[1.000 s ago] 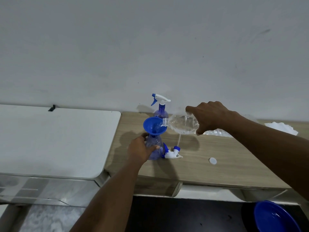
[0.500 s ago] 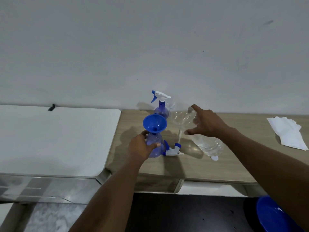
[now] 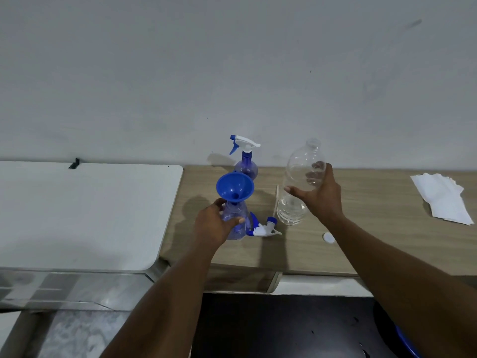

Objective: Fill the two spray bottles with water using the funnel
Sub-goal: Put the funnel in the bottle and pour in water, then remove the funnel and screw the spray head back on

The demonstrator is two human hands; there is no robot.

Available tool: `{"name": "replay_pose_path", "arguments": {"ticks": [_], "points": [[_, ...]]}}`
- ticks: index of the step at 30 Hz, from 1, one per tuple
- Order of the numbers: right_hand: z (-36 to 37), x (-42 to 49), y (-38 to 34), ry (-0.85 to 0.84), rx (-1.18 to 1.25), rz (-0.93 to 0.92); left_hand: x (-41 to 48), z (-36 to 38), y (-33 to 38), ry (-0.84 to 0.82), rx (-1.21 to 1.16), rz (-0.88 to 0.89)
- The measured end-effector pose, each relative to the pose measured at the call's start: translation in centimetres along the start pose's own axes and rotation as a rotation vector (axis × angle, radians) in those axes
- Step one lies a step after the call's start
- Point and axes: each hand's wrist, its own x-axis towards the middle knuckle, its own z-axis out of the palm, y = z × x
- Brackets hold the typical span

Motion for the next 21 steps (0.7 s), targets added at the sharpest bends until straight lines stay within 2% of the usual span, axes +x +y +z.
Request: {"name": "replay_pose_path", "arguments": {"ticks": [4,6,7,9,11,13,15,17,21], "points": [[0.3,-0.4,0.6,-0.039,0.085,0.044,0.0,0.1,-0.1,0.017,0.018,0.004],[0.6,-1.1,0.7,0.082,0.046,0.018,0.0,0.2,-0.1,0.015,0.01,-0.001],[0.7,-1.7,0.5,0.204,-0.005,-0.054,0.0,0.2,-0.2,0.012,0.009,-0.006],[1.1,-2.7,-0.5,0.433,-0.075,-0.323,0.0,0.2,-0.1,0.008,0.015,-0.018],[1.8,-3.5,-3.1,0.451,-0.062,-0.611,0.2,0.1,0.0,-0.004,0.005,-0.05],[3.1,-3.9,-6.2,0.324,-0.072,-0.773,0.2,0.1,-0.1,-0.027,-0.037,-0.083],[4.3,-3.9,-9.3,0.192,-0.174,-0.838,0.1,0.2,-0.6,-0.011,-0.116,-0.063],[5.4,-3.3,-11.4,-0.051,-0.332,-0.815,0.0,0.3,-0.8,0.017,-0.15,-0.064],[7.3,-1.2,-13.0,-0.581,-0.752,-0.656,-0.1,0.1,-0.5,0.002,-0.116,-0.071]]}}
